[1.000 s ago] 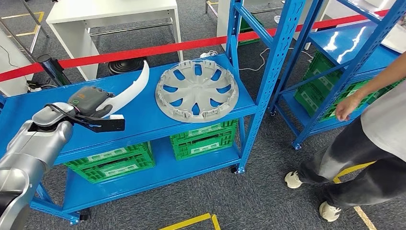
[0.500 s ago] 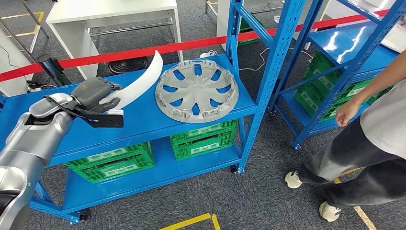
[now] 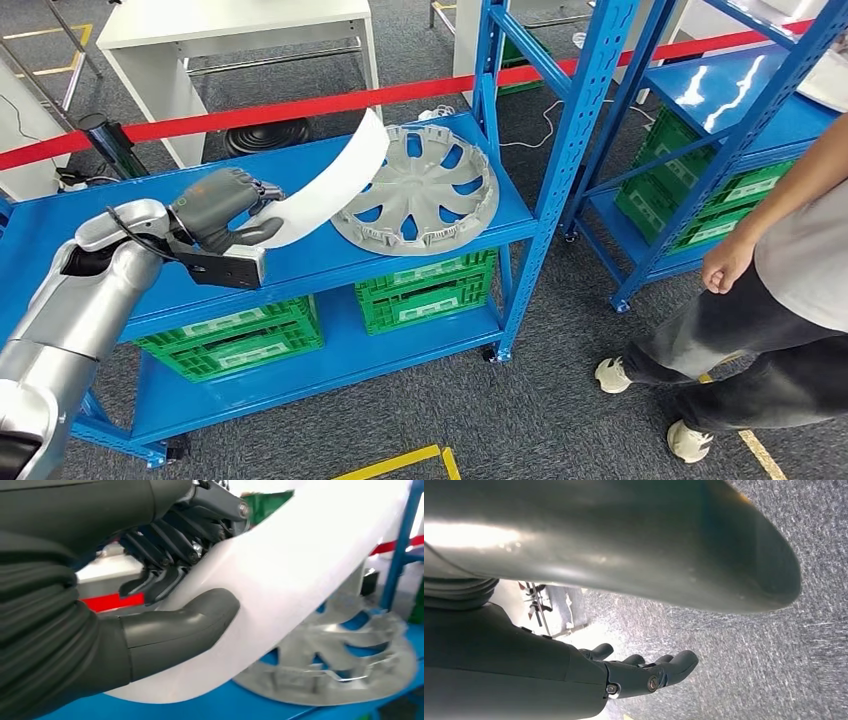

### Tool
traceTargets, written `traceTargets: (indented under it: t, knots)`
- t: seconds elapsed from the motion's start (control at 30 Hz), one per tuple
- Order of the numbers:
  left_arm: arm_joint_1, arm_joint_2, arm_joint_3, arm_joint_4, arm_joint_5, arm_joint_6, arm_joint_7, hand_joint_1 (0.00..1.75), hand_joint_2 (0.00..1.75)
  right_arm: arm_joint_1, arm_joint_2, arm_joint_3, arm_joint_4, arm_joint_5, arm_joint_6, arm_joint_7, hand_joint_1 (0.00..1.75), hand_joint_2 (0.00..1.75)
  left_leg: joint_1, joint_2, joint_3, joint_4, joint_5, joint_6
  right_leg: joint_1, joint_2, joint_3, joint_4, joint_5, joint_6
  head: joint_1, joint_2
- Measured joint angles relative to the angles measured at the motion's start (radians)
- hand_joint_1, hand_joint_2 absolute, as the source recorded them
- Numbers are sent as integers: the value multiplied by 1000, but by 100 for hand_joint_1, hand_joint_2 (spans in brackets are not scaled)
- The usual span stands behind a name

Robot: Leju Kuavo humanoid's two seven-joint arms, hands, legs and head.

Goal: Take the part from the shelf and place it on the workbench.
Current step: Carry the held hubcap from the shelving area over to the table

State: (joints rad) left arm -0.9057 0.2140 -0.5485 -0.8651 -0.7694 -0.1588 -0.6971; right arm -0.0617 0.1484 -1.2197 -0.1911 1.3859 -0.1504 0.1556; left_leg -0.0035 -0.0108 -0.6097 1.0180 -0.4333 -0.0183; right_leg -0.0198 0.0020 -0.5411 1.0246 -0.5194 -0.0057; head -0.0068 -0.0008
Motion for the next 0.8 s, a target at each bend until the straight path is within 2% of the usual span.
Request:
traceTargets:
  t: [0.27,0.47,0.67,0.8]
  knots:
    - [42,19,-104,-232,105,-33,0,175,175,-1,0,-12,0,-18,-10,0,0,0,0,0,0,0,0,1,0,0,0,0,0,0,0,0]
    - [63,6,-176,-371,127,-43,4,175,175,-6,1,-26,0,-27,-17,0,0,0,0,-1,0,0,-1,1,-1,0,0,0,-1,1,0,0]
    - [46,-42,-199,-471,118,-70,65,175,175,-18,1,-31,0,-24,-17,0,0,0,-1,-1,0,0,-1,2,-1,0,0,0,0,2,0,0]
    - [48,-33,-179,-538,119,-53,72,175,175,-19,1,-31,0,-18,-14,0,0,0,-3,0,0,0,-1,2,-1,0,0,0,0,2,0,0]
